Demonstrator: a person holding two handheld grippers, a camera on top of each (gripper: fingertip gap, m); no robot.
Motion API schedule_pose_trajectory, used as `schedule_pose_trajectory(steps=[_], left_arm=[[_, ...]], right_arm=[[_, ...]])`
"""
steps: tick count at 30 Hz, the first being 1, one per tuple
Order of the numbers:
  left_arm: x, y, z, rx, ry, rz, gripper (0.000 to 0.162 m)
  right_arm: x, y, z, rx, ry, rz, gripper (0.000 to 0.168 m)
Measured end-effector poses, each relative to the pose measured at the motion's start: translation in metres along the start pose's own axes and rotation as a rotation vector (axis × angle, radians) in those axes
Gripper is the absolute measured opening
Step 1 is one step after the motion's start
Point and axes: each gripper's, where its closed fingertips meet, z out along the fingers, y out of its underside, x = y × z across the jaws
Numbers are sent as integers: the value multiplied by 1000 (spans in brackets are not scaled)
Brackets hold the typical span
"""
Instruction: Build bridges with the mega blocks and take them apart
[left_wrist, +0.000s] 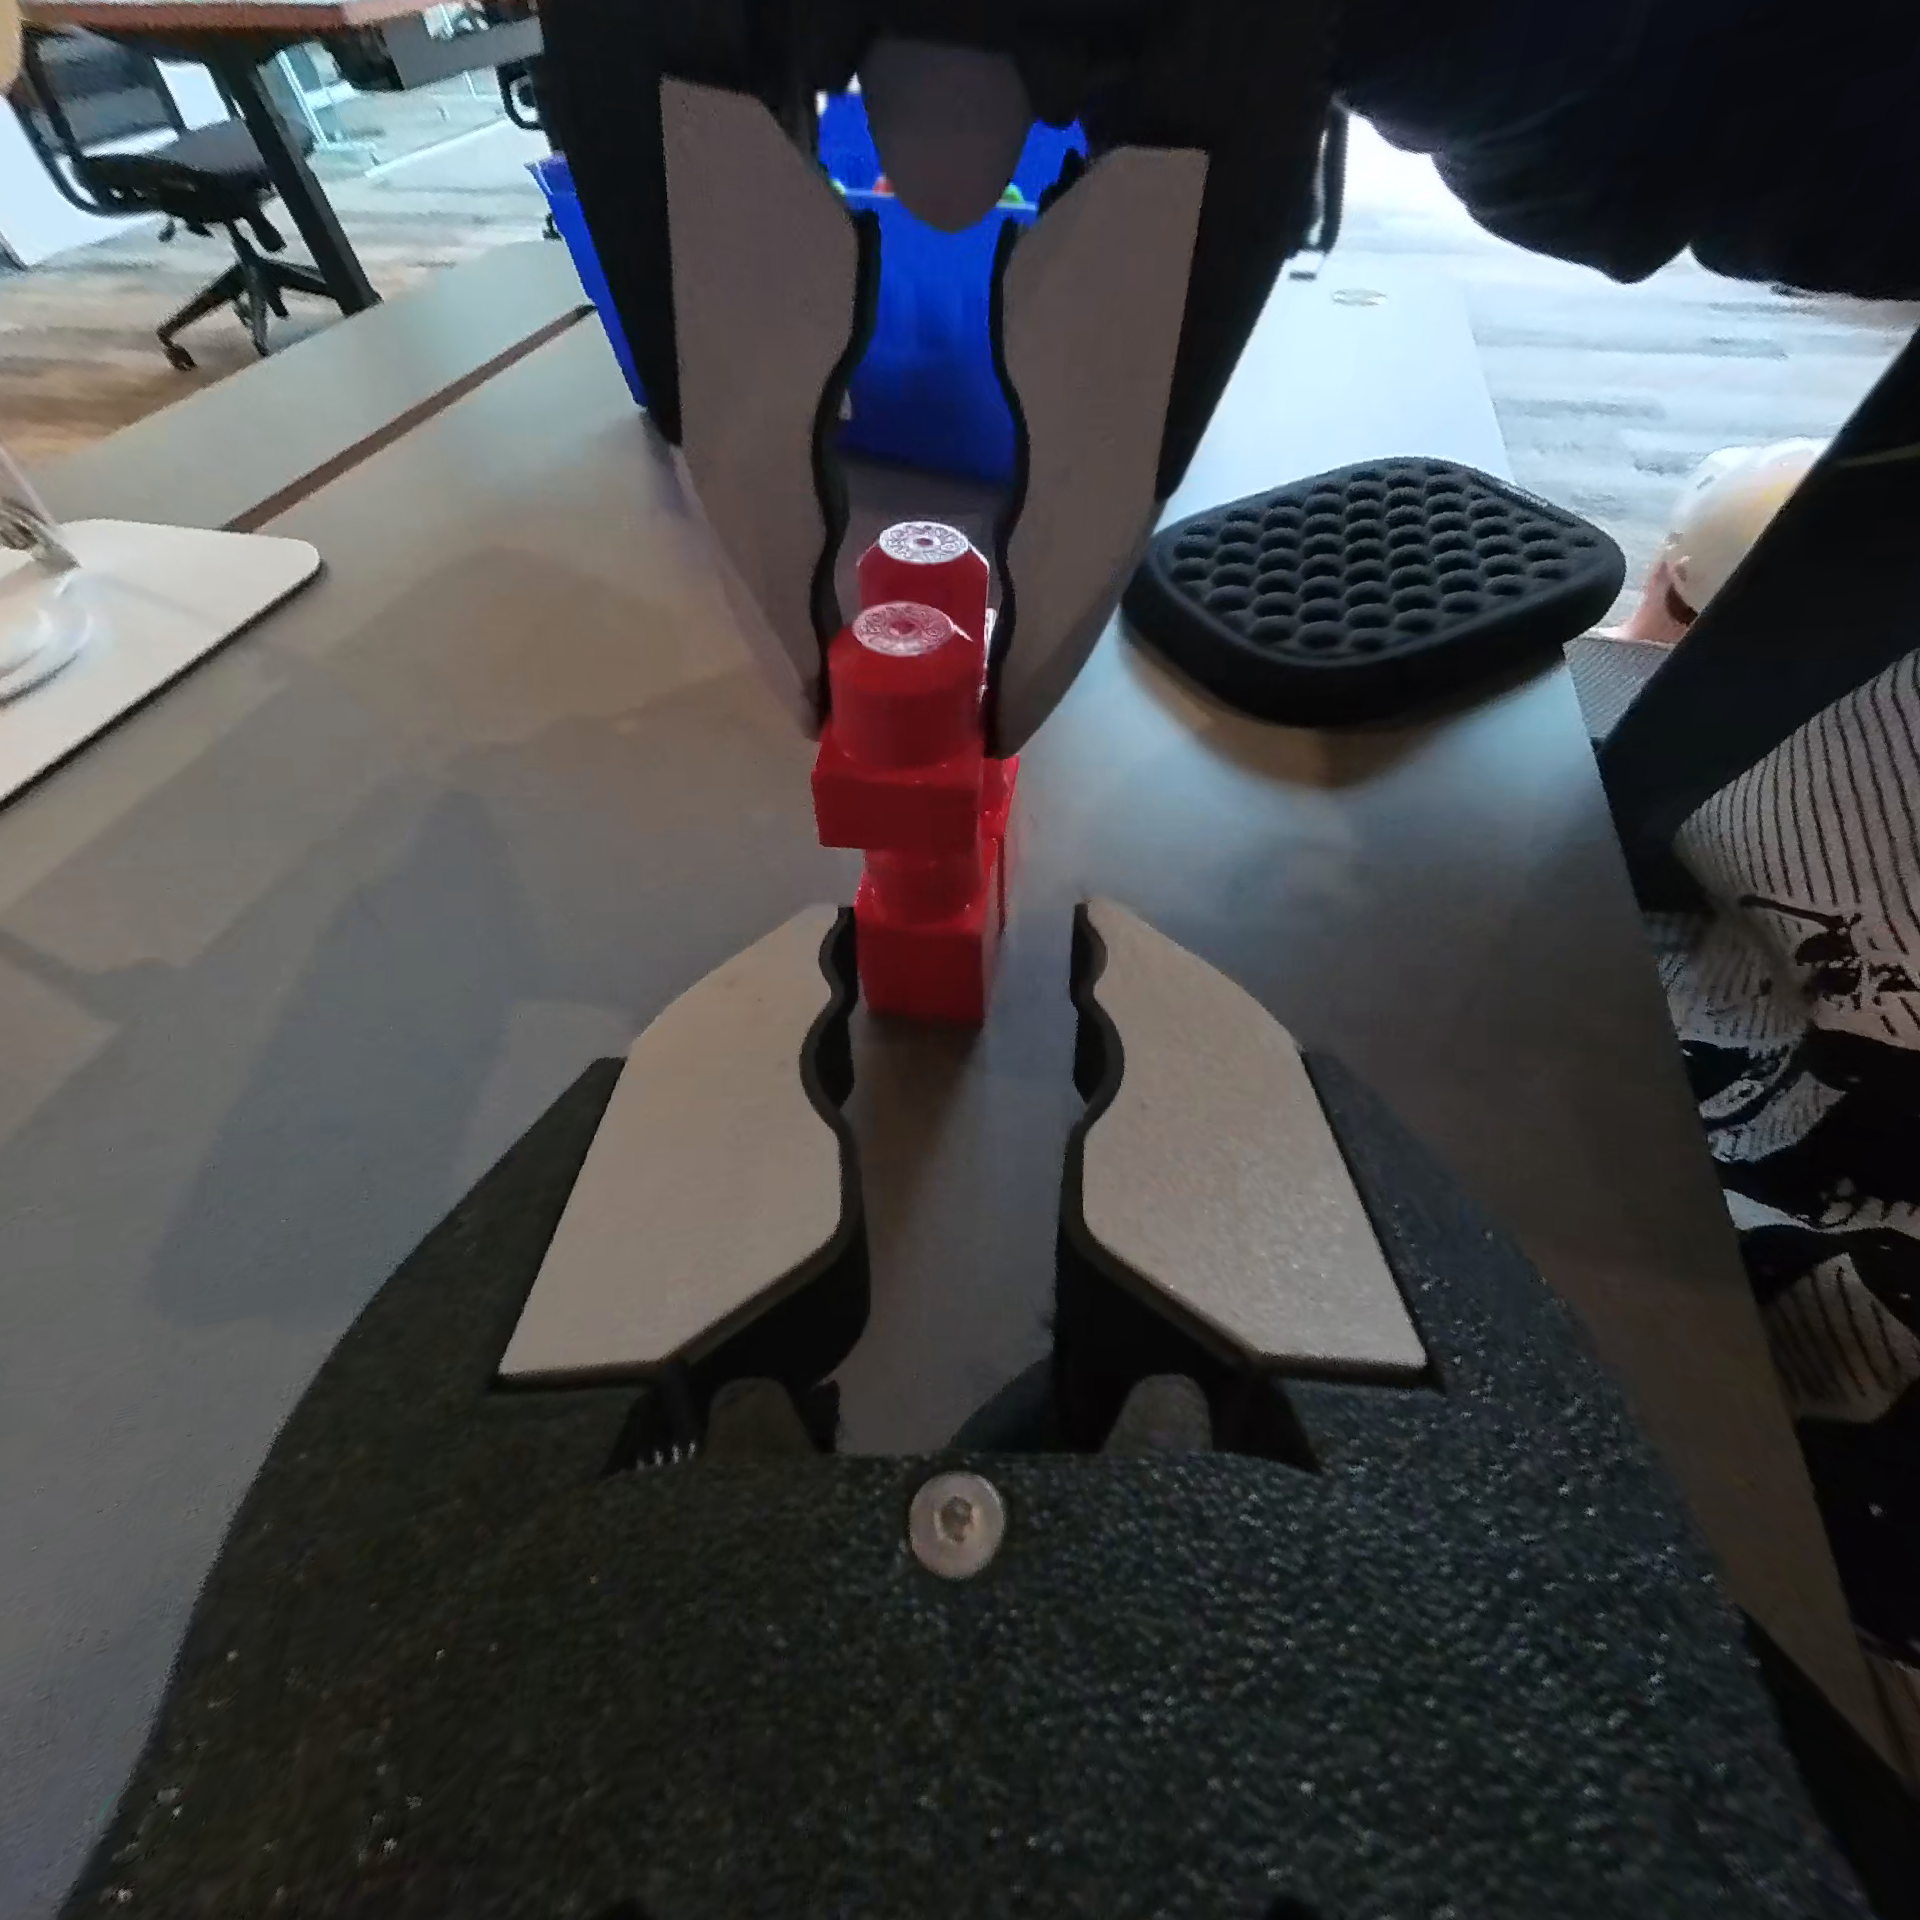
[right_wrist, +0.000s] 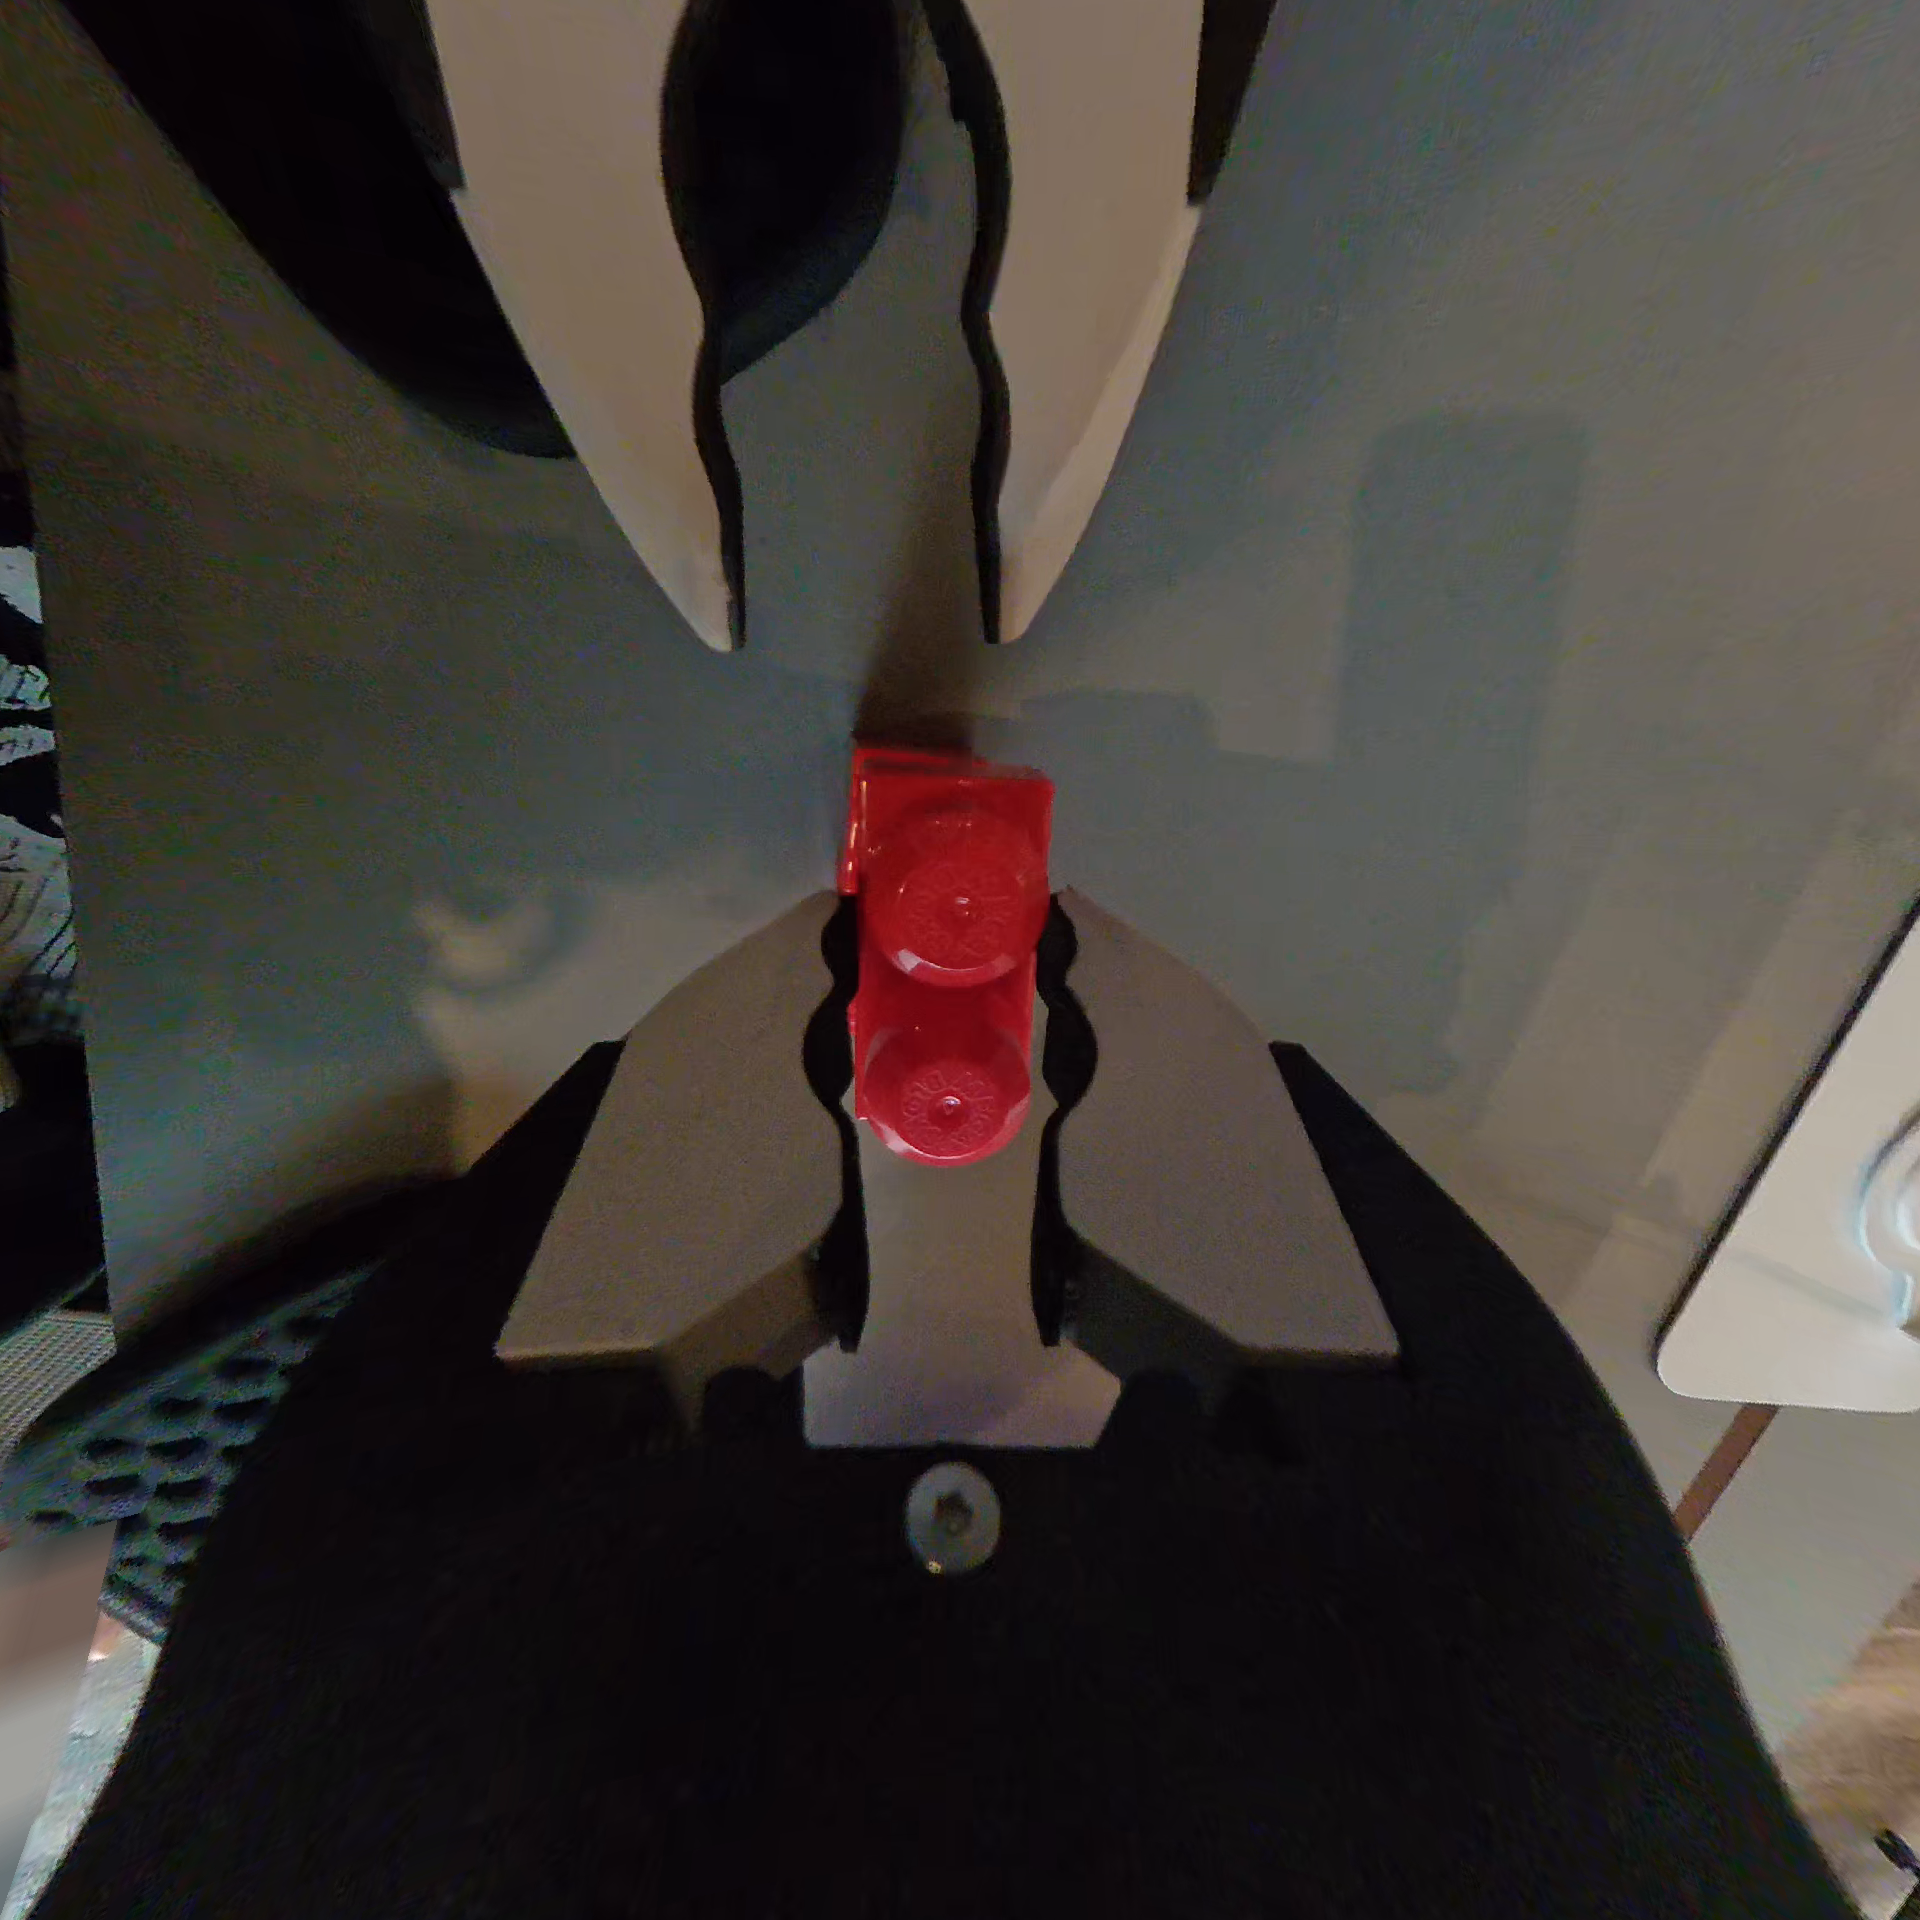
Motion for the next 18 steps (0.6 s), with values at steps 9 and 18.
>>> schedule_pose_trajectory(steps=[9,18], left_arm=[[1,3,3,-16,11,-6,41],[5,9,8,-66,22,19,40]], right_arm=[[-3,4,11,-24,-28,31,33],[-6,4,16,-40,-47,44,33]])
